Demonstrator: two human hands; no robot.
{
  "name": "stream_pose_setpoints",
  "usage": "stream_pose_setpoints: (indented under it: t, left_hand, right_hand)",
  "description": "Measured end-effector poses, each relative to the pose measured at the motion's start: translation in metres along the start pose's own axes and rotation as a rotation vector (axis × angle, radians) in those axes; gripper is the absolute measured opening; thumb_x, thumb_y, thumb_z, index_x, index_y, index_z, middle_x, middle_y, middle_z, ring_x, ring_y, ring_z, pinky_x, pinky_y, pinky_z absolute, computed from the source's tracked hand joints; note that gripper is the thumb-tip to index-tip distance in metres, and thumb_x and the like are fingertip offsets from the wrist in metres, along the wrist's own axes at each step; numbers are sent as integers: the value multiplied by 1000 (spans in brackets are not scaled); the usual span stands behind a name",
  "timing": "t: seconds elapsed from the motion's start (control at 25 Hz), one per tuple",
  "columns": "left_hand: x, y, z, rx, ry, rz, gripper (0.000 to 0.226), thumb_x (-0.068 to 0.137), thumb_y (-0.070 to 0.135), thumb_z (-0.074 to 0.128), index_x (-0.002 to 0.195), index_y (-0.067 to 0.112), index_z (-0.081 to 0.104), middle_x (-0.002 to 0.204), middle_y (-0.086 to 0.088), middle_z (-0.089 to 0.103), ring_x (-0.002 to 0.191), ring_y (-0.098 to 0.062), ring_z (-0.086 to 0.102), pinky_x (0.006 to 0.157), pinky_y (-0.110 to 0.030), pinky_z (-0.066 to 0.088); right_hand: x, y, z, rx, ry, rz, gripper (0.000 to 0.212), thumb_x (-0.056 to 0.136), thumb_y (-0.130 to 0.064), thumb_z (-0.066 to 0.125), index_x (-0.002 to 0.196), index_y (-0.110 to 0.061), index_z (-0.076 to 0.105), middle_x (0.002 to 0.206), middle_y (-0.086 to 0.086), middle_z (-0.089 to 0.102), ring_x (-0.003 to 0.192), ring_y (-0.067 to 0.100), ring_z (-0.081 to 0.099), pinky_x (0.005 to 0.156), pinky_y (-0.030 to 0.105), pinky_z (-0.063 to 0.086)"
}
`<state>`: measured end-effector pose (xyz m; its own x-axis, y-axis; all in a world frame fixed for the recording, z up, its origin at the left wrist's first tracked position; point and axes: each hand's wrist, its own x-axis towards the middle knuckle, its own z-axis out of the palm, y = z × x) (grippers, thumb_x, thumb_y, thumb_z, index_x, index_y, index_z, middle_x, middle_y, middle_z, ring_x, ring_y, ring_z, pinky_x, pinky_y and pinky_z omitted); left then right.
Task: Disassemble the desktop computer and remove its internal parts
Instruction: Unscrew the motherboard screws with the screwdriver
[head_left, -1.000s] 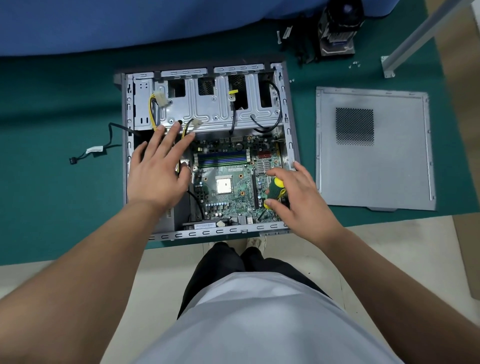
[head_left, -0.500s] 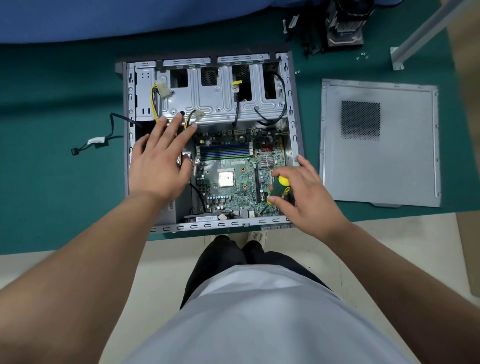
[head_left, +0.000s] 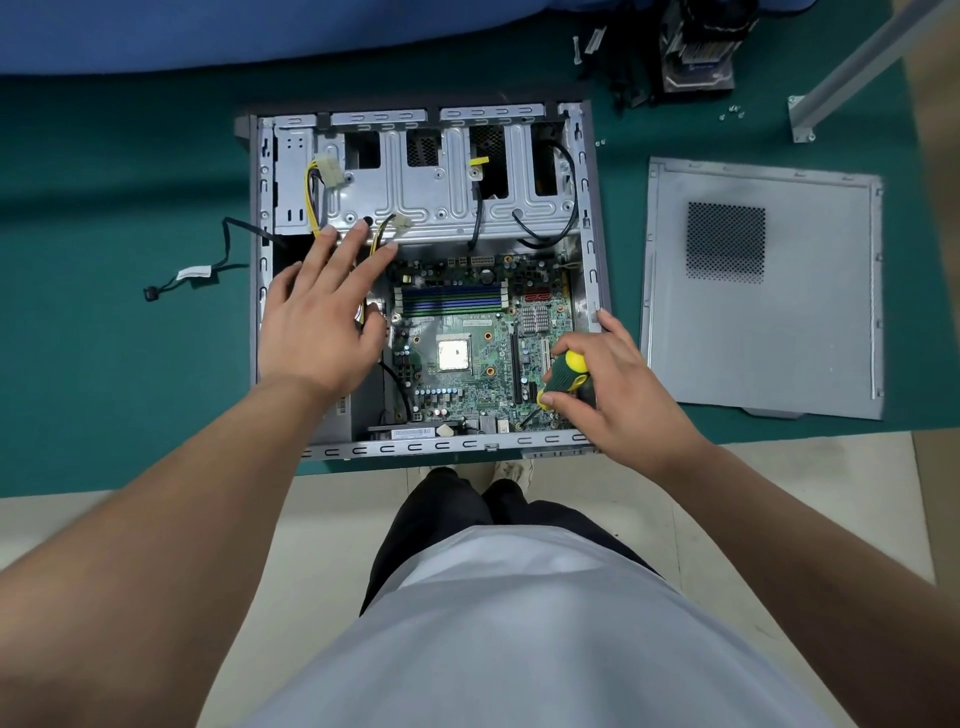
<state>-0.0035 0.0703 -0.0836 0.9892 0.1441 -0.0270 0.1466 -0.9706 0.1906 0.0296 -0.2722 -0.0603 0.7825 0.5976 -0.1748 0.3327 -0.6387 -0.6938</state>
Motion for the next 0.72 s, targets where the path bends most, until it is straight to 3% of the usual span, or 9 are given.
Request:
stream_pose_setpoints:
  t: [0.56,0.72]
  left_hand:
    - [0,1,-1,-2,-5,3,67,93,39,40,158,45,24,170,16,16,158,-10,7,122,-47,21]
    - [0,1,0,0,-5,6,67,93,39,39,158,45,25,170,16,17,158,-11,7,121,-47,22]
  right_hand:
    - [-1,0,2,-7,5,12,43,97,-40,66,132,-31,42,138,9,53,146,0,4,117,33,16]
    - [-2,0,3,-8,15,10,42,98,-38,66,132,-29,43,137,9,53,148,6,9,118,35,16]
